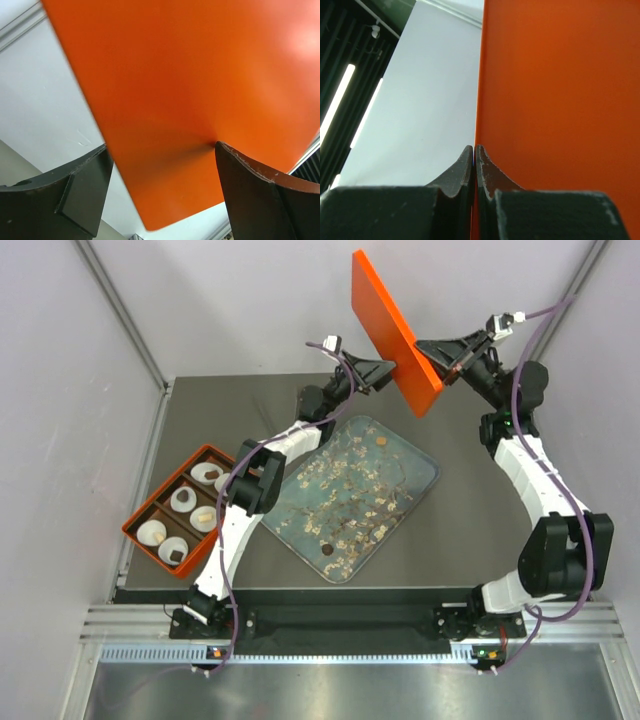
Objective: Pack the chocolate
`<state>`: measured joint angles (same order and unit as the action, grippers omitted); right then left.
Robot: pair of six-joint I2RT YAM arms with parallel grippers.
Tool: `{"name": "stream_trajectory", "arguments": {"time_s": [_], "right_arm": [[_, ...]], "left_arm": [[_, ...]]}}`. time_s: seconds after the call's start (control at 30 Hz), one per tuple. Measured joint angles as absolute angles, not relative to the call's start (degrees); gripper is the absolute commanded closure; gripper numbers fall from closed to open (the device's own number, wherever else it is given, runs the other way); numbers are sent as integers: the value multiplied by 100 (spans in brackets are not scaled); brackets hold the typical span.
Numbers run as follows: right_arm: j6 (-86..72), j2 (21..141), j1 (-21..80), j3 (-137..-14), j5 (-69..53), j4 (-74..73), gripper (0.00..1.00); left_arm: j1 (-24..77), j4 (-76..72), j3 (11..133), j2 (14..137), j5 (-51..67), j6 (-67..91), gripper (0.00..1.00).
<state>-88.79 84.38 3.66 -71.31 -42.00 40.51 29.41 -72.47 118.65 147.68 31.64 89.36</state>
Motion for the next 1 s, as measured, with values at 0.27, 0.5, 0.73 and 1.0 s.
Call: {"name": "stream_trajectory", "arguments": {"time_s": [0.27, 0.5, 0.73, 1.0], "right_arm": [[-9330, 8652, 34, -7074, -4324, 4622, 100], [-9220, 8661, -600, -6895, -4565, 4788, 100], [-8471, 8748, -1103, -6755, -4821, 4222, 88], [-7288, 8807, -1398, -6829, -5089, 3183, 67]], "left_arm": [[2923, -7218, 11915, 14768, 3177, 8980, 19], [2902, -7120, 11791, 14765, 3350, 9056, 40], [2939, -7133, 10914, 14636, 3426, 9225, 67], [2823, -7085, 10744, 14547, 3527, 9553, 100]]}}
